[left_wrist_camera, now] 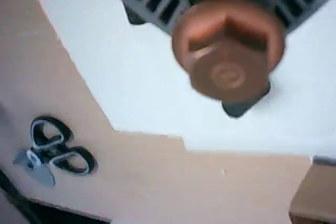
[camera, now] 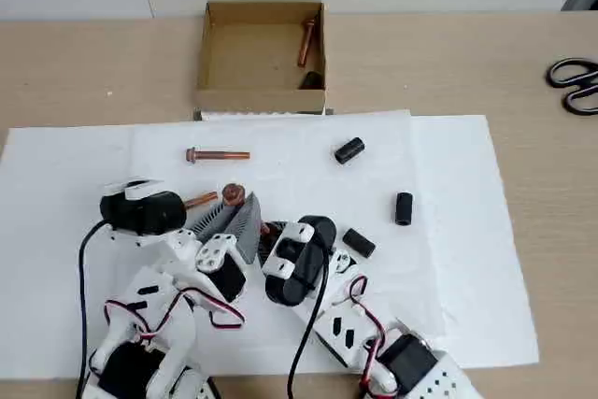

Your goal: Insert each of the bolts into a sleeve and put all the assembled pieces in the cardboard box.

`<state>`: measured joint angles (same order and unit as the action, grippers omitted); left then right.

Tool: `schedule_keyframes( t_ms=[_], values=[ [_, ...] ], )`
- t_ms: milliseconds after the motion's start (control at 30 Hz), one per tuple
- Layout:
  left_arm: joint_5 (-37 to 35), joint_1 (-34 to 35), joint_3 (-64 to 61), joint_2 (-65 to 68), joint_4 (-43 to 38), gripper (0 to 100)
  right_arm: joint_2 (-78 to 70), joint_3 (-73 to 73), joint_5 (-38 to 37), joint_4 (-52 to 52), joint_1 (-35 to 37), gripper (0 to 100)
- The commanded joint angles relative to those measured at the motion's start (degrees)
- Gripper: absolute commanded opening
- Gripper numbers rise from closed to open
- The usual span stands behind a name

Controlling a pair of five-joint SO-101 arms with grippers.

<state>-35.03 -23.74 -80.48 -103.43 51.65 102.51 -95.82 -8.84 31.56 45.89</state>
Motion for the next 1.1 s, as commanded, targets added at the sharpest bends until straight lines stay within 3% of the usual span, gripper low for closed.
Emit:
schedule_keyframes(
  t_ms=[0, 200, 933, 1067],
  values=[
    [0.4, -3.3, 2.5, -0.4, 3.9, 1, 1.5, 0.5, 0.3, -2.4, -0.7, 0.2],
    [3.6, -8.4, 1.5, -0.4, 6.9, 1, 1.5, 2.4, 0.3, -2.4, -0.6, 0.2],
    [6.5, -8.0, -8.0, -0.4, 6.1, 1, 1.5, 4.6, 0.4, -2.0, -0.5, 0.2],
    [6.6, -8.0, -7.9, -0.4, 5.5, 8, 1.5, 4.5, 0.4, -2.0, -0.5, 0.2]
  ],
)
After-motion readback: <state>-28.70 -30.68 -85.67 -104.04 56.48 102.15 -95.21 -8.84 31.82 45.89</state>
